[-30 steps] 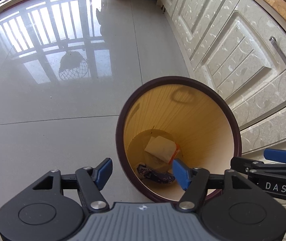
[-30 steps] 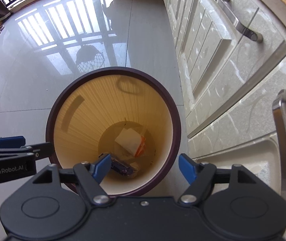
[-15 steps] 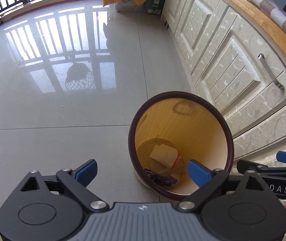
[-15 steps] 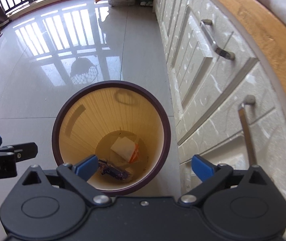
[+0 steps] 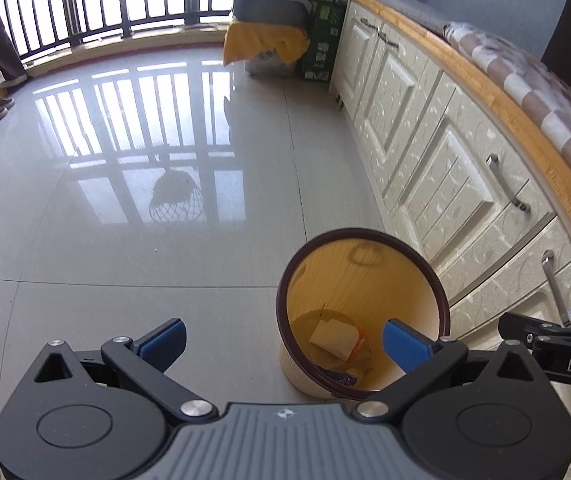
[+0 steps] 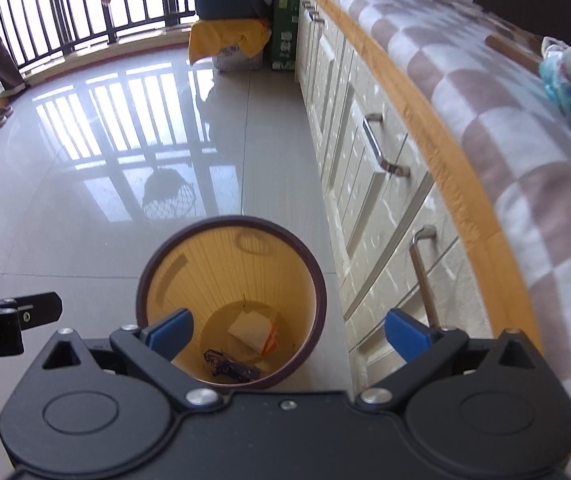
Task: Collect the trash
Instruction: 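Move both open tools back toward the trash on the bench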
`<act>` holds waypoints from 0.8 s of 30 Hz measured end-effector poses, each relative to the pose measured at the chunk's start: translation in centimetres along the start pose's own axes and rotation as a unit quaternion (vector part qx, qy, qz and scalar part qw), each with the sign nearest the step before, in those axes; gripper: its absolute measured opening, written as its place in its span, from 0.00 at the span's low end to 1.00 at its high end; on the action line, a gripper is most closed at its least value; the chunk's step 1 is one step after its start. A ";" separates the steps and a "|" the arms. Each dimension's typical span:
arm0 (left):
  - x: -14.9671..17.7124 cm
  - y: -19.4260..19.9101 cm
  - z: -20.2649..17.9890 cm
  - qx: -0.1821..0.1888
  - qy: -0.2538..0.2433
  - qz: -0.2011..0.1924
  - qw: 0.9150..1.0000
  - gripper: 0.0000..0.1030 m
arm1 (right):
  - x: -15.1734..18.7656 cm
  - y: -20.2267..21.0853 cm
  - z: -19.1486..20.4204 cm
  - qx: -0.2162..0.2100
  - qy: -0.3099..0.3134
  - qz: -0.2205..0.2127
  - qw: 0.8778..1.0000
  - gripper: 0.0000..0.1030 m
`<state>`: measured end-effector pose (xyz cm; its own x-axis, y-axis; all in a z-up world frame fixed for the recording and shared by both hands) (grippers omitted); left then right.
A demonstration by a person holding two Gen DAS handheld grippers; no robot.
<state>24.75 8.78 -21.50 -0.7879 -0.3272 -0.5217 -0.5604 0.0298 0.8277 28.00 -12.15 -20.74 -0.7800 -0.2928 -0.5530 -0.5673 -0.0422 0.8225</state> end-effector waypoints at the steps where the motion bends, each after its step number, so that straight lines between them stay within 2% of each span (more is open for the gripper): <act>1: 0.0 0.7 0.1 0.002 0.003 -0.005 1.000 1.00 | -0.1 0.6 0.0 -0.002 -0.004 -0.006 1.000 1.00; 14: -0.4 9.3 0.2 0.022 0.020 -0.095 0.995 1.00 | -1.6 10.5 -0.2 0.026 0.013 -0.115 0.993 1.00; 20: -0.8 13.2 -1.5 0.044 0.021 -0.141 0.989 1.00 | -1.7 15.1 -2.3 0.054 0.014 -0.166 0.985 1.00; 24: -1.1 15.6 -3.5 0.069 0.024 -0.177 0.981 1.00 | -1.4 18.1 -4.5 0.077 0.011 -0.199 0.977 1.00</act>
<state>17.73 6.31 -7.27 -0.5265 -0.3845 -0.7583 -0.8288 0.0331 0.5586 20.03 -16.76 -4.44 -0.4857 -0.3026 -0.8201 -0.8582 -0.0135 0.5132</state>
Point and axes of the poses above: each gripper's, at about its wrist camera, not at the fingertips, and y roughly against the way its jaws point, z to its left, x to its underside, the point moved 3 cm from there along -y, roughly the way its jaws point, and after that the axes turned 12 degrees about y, right-handed, at the moved point
